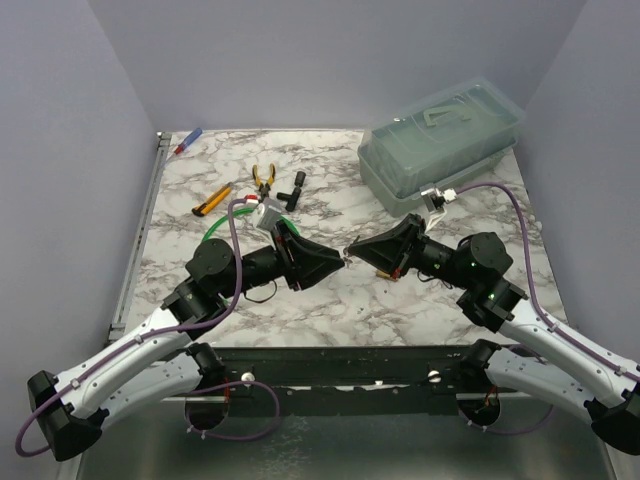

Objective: Unlock with the key

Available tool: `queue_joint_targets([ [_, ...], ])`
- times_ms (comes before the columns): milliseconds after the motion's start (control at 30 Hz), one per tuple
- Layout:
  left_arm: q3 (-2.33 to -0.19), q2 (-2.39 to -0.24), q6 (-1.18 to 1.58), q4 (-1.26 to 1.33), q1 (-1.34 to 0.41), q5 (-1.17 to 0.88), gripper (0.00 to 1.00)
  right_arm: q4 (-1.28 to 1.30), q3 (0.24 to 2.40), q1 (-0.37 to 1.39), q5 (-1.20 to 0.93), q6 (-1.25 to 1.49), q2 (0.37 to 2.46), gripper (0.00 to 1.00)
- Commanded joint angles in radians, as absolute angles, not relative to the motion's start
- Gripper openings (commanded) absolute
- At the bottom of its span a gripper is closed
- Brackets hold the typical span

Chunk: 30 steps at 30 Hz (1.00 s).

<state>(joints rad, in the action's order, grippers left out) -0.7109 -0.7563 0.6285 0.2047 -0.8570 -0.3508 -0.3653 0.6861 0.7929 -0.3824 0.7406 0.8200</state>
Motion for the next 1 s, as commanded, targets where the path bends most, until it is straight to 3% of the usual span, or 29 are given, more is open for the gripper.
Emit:
queue_joint_targets([
  [0,-0.718,-0.767,0.616,0.225,-0.85,-0.338,0.37,-0.383,0.71,0.799,-0.41,0.746,0.826,0.0],
  [600,-0.718,-0.807,0.64,0.283,-0.849,-0.344,0.36,-0.408,0.703,0.799,-0.44,0.758,0.851,0.0],
  [833,-0.719,-0.82,0.649,0.294,-0.846,-0.341,0.17,-0.416,0.698,0.799,-0.451,0.764,0.856,0.0],
  [933,-0.72,-0.822,0.653,0.296,-0.843,-0.34,0.01,-0.418,0.695,0.799,-0.458,0.767,0.858,0.0],
  [967,-0.719,-0.821,0.655,0.296,-0.842,-0.339,0.0,-0.42,0.694,0.799,-0.461,0.768,0.858,0.0],
])
